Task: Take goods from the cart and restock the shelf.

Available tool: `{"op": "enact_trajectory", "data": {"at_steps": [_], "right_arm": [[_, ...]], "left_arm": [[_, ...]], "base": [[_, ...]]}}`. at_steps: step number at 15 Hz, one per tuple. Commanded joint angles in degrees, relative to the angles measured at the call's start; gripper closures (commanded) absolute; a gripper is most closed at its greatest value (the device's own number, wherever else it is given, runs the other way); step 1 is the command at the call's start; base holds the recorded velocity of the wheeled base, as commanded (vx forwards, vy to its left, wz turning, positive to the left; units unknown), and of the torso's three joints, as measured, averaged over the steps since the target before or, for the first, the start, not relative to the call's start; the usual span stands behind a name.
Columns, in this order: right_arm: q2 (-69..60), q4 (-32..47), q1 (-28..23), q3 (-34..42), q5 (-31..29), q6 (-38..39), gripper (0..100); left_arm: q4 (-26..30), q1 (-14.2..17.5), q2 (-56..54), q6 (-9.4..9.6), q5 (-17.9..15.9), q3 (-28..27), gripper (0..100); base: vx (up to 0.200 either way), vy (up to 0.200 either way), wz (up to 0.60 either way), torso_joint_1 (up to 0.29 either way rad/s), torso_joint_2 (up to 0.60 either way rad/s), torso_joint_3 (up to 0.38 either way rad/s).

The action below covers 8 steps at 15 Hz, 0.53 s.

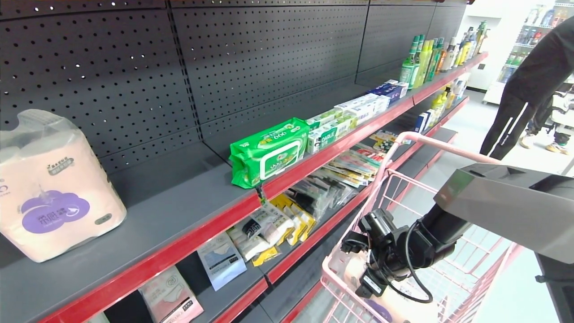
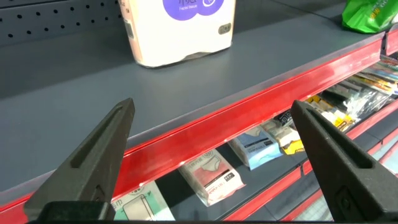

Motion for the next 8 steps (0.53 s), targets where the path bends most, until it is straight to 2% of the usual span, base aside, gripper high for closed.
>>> {"op": "enact_trajectory", "data": {"at_steps": [1,5,6,8], "right_arm": [[0.8,-0.2,0.0,-1.0,-0.1,-0.1,0],[0.7,-0.2,-0.1,0.0,0.2,-0.4,0],[0.7,-0.2,-0.1,0.1,0.4,-0.4,100],[0.0,-0.1,0.0,0.8,0.1,-0.1,100]], "left_arm": [[0.0,0.0,0.0,-0.01,0.0,0.0,0],[0.0,0.0,0.0,-0.01,0.0,0.0,0],[0.0,0.0,0.0,-0.01,0.0,0.0,0],[0.0,0.0,0.0,-0.01,0.0,0.0,0]], "base": [[0.0,0.0,0.0,0.0,0.0,0.0],[0.0,0.0,0.0,0.0,0.0,0.0],[0.0,0.0,0.0,0.0,0.0,0.0],[0.0,0.0,0.0,0.0,0.0,0.0]]}}
